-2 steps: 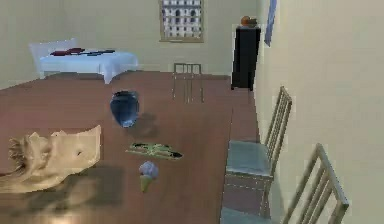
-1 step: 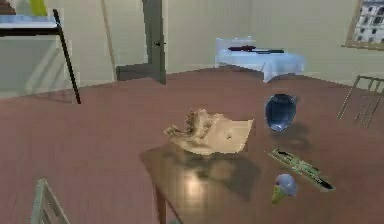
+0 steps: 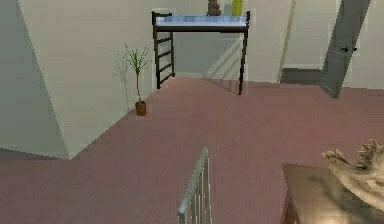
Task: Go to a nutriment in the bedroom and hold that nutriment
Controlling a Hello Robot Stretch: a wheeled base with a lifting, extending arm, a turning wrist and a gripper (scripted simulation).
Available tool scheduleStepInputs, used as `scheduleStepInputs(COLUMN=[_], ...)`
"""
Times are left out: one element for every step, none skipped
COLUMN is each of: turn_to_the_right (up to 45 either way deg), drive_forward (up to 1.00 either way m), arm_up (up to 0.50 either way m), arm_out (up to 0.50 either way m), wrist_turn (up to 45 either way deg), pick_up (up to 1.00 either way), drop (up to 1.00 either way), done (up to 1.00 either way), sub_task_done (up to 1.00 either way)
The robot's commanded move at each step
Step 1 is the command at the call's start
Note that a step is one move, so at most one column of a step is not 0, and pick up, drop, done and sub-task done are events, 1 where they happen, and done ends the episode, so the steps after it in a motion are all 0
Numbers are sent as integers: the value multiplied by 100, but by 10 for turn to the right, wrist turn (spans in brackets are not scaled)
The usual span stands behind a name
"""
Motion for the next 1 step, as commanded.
scheduleStepInputs(turn_to_the_right=[-150], drive_forward=[0], arm_up=[0], arm_out=[0], wrist_turn=[0], pick_up=[0], drop=[0], done=[0], sub_task_done=[0])
